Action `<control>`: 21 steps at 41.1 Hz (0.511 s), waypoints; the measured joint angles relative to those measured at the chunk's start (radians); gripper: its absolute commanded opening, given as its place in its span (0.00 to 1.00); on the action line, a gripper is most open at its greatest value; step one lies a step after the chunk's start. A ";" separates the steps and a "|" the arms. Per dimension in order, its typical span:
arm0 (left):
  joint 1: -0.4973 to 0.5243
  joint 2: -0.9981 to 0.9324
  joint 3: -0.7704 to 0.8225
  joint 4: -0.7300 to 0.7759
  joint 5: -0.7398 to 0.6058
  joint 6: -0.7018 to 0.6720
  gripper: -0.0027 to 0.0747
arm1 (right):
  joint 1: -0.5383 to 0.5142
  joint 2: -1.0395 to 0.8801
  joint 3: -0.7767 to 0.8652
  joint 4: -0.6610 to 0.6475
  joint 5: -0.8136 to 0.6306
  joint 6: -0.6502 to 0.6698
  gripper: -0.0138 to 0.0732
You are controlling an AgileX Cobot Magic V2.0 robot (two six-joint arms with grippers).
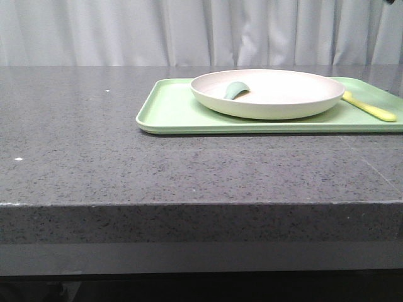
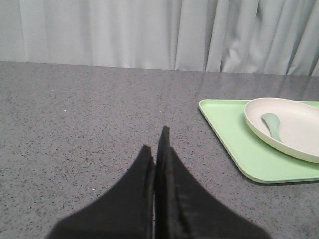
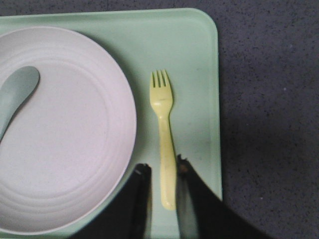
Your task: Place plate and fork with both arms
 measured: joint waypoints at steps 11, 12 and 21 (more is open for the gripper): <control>0.000 0.000 0.000 0.000 0.000 0.000 0.01 | 0.006 -0.260 0.315 0.000 -0.162 -0.008 0.08; 0.000 0.000 0.000 0.000 0.000 0.000 0.01 | 0.006 -0.285 0.360 0.000 -0.182 -0.014 0.08; 0.000 0.000 0.000 0.000 0.000 0.000 0.01 | 0.006 -0.576 0.750 0.000 -0.408 -0.107 0.08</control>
